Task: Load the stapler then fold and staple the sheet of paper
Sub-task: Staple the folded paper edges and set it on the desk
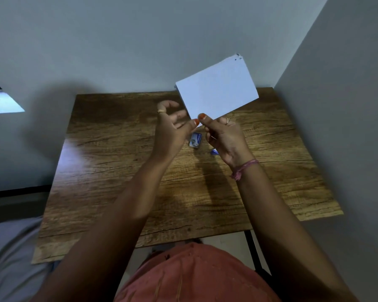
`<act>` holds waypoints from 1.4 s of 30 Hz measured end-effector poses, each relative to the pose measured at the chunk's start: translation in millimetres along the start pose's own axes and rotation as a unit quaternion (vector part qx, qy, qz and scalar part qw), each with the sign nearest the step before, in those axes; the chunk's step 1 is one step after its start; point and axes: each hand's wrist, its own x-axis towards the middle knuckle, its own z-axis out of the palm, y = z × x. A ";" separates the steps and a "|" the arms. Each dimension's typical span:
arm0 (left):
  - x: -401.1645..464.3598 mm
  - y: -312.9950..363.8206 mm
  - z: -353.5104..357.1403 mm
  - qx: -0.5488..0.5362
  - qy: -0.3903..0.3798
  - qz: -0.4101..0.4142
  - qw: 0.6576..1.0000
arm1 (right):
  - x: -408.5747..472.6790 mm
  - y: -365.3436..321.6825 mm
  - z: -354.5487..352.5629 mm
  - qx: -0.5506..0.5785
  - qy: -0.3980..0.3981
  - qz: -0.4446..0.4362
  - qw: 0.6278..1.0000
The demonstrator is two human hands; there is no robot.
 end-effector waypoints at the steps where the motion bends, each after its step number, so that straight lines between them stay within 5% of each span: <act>1: 1.6 0.4 -1.2 0.021 -0.014 0.011 1.000 | -0.8 -1.0 -0.1 -0.016 0.004 0.000 1.000; 6: 7.6 1.3 -7.9 0.040 -0.090 -0.014 0.995 | 2.6 -8.8 -11.3 -0.058 -0.008 0.030 0.998; 16: 10.3 -0.8 -16.5 0.005 -0.117 -0.028 0.993 | 31.9 -34.0 -75.3 0.134 0.143 -0.038 0.980; 18: 10.7 -2.6 -18.0 -0.001 -0.110 -0.030 0.993 | 33.4 -23.4 -80.6 0.038 0.187 -0.058 0.980; 20: 11.6 -4.4 -20.2 -0.014 -0.099 -0.035 0.994 | 31.3 -4.7 -84.6 -0.187 0.163 -0.064 0.966; 22: 12.5 -6.3 -21.1 -0.031 -0.093 -0.045 0.994 | 27.9 16.4 -89.7 -0.401 0.065 -0.032 0.913; 24: 12.7 -7.2 -20.5 -0.039 -0.094 -0.053 0.993 | 26.2 34.9 -92.3 -0.576 -0.027 -0.011 0.817; 26: 12.0 -7.0 -19.2 -0.036 -0.098 -0.052 0.993 | 27.2 45.9 -92.5 -0.644 -0.030 -0.046 0.763; 30: 10.1 -5.5 -14.5 -0.043 -0.093 -0.047 0.994 | 26.3 53.0 -91.8 -0.581 0.007 -0.084 0.809; 33: 8.4 -4.2 -9.1 -0.043 -0.076 -0.033 0.996 | 15.8 48.3 -81.8 -0.264 0.029 0.008 0.964; 34: 7.8 -4.0 -7.2 -0.039 -0.070 -0.027 0.996 | 11.2 44.2 -77.0 -0.137 0.015 0.042 0.990; 38: 6.4 -4.6 1.4 -0.013 -0.060 -0.017 0.998 | -1.7 24.6 -62.4 0.104 -0.086 0.095 0.986; 42: 6.5 -5.4 6.7 0.005 -0.058 -0.019 0.998 | -9.0 12.1 -43.9 0.106 -0.122 0.093 0.983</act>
